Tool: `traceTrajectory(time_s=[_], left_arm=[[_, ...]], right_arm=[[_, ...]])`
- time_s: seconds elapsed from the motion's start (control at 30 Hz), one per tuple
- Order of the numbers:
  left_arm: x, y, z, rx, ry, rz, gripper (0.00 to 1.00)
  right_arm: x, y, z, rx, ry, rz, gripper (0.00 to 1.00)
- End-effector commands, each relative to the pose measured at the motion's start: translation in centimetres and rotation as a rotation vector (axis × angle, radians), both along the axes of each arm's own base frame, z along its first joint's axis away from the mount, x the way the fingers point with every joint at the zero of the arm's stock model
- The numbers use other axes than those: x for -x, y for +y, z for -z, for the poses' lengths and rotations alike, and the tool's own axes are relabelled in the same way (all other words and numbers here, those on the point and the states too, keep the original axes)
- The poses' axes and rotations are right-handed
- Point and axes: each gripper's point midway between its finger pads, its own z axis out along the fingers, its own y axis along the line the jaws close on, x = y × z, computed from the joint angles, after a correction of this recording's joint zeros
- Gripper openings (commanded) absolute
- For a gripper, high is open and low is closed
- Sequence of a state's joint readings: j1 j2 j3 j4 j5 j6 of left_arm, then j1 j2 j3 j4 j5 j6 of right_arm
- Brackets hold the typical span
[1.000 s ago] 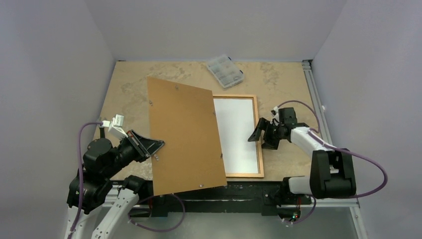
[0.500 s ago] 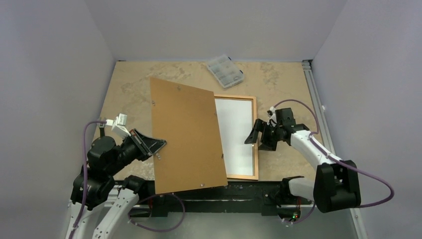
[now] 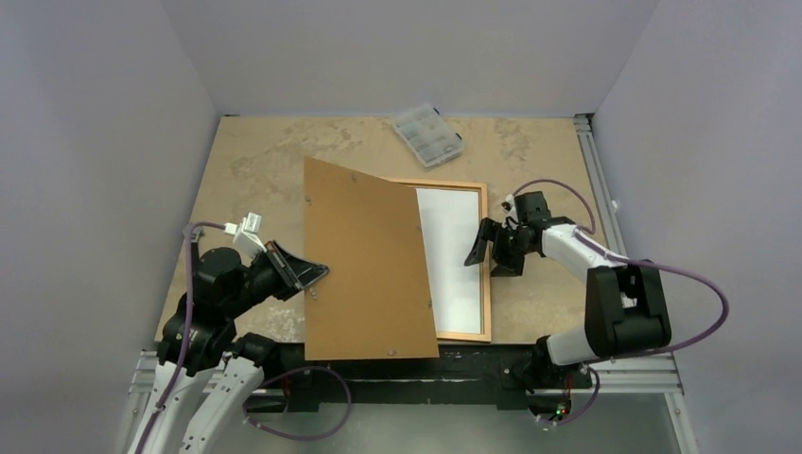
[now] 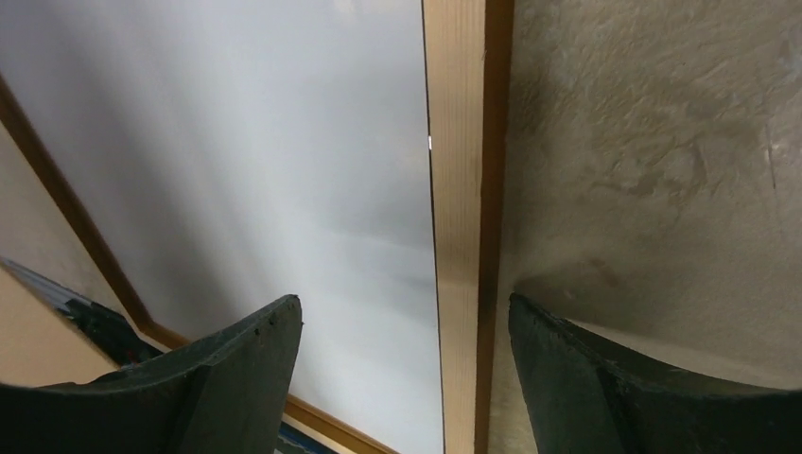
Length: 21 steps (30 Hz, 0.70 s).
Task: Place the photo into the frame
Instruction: Move the photo frame to the center of the board.
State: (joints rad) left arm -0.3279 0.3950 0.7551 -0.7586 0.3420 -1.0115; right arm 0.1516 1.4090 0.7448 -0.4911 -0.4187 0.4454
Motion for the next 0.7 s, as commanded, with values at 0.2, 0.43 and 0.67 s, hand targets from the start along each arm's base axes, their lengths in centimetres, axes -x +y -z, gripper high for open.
traceTrajectory(time_s=[0.2, 0.43, 0.67], left_arm=[[-0.7, -0.9, -4.1, 0.062, -0.155, 0.039, 0.00], [-1.2, -1.1, -3.2, 0.052, -0.126, 0.042, 0.00], [-1.5, -1.0, -2.4, 0.042, -0.112, 0.035, 0.00]], right_arm=[[-6.0, 0.7, -0.1, 0.025, -0.081, -0.026, 0.74], [-6.4, 2.8, 0.5, 0.045, -0.081, -0.119, 0.73], [-6.4, 2.3, -1.7, 0.104, -0.143, -0.124, 0.78]])
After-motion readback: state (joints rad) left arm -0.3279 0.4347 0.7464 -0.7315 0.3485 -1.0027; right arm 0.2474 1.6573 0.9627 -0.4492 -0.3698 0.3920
